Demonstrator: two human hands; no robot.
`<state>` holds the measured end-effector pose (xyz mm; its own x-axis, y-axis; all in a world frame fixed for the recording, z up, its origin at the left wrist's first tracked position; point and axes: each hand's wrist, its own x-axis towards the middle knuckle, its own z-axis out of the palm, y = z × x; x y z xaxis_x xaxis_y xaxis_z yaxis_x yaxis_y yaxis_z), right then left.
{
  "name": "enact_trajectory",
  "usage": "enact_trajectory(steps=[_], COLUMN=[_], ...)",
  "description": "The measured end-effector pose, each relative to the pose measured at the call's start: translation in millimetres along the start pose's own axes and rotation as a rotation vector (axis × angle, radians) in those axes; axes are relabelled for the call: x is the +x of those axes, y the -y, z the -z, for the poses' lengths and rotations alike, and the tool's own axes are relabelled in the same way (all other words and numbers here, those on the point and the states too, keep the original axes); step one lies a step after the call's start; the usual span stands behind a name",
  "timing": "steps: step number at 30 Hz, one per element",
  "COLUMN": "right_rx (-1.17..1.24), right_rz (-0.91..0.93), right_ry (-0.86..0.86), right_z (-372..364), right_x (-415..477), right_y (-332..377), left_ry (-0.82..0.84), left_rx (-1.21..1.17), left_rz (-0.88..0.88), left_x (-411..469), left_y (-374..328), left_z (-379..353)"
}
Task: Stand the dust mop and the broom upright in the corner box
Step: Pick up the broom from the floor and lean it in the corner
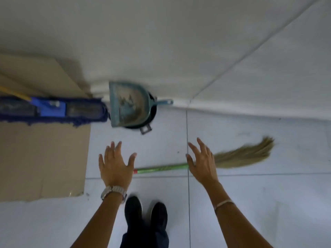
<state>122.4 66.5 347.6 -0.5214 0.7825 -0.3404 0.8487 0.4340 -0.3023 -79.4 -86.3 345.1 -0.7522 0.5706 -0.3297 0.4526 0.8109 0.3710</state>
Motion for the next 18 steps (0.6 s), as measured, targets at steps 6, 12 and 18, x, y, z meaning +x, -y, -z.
enact_trajectory(steps=[6, 12, 18], right_rx=[-0.046, -0.131, -0.144], right_rz=[0.072, 0.134, 0.199], right_ry=[0.197, 0.363, 0.278], right_z=[-196, -337, -369], right_x=[51, 72, 70], right_y=[-72, -120, -124], left_ry=[-0.022, 0.099, 0.101], left_rx=[-0.262, -0.723, -1.166], left_rz=[0.439, 1.044, 1.331], left_x=[34, 52, 70], left_y=[86, 138, 167], left_z=[-186, -334, -364])
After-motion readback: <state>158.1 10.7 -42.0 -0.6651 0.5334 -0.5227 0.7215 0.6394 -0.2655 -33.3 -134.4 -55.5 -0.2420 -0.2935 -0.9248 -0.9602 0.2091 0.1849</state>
